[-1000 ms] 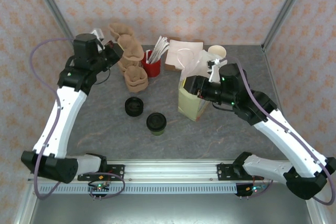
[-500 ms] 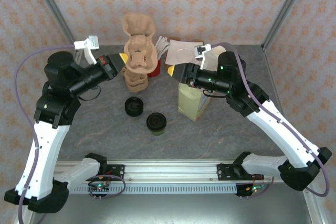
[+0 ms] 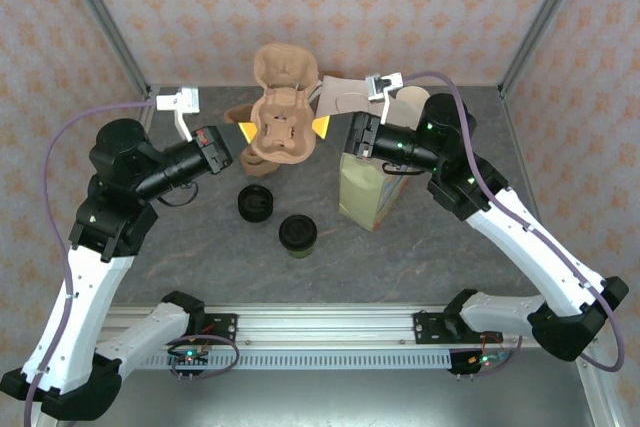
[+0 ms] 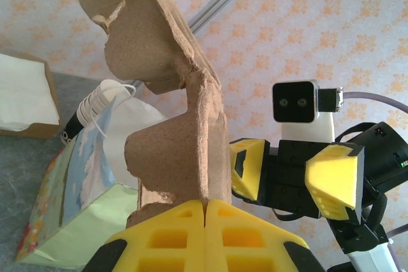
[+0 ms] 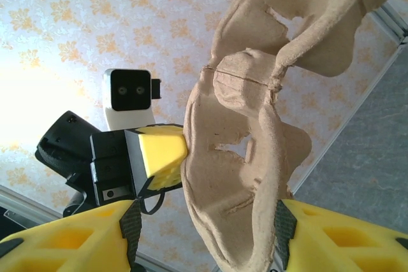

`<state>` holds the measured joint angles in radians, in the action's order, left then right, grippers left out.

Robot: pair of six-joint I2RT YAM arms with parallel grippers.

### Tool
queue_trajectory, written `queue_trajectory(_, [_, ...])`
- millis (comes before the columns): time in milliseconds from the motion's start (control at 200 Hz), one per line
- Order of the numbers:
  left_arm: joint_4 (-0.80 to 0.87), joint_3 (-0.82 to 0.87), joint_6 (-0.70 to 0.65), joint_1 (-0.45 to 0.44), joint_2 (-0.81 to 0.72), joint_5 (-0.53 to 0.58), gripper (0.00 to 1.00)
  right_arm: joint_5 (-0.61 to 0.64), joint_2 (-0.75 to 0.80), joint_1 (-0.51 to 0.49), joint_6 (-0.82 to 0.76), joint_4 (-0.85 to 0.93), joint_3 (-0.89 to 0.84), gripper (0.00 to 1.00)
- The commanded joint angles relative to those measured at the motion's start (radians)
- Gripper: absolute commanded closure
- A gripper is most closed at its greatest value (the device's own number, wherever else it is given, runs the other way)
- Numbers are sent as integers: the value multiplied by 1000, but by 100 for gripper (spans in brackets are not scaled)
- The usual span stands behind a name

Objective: Pack the takeout coffee

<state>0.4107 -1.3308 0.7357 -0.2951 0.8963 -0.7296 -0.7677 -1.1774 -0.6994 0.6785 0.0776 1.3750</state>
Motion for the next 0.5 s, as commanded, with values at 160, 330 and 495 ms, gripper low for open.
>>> queue_trajectory(160, [-97, 13, 28, -19, -25, -30, 100, -12, -1, 1, 1, -62, -8, 41])
queue_trajectory(330, [-98, 13, 30, -22, -28, -27, 100, -4, -1, -4, -2, -56, -14, 41])
queue_trajectory(495, [-99, 15, 38, -25, -28, -21, 100, -13, -2, -21, -34, -56, -13, 60])
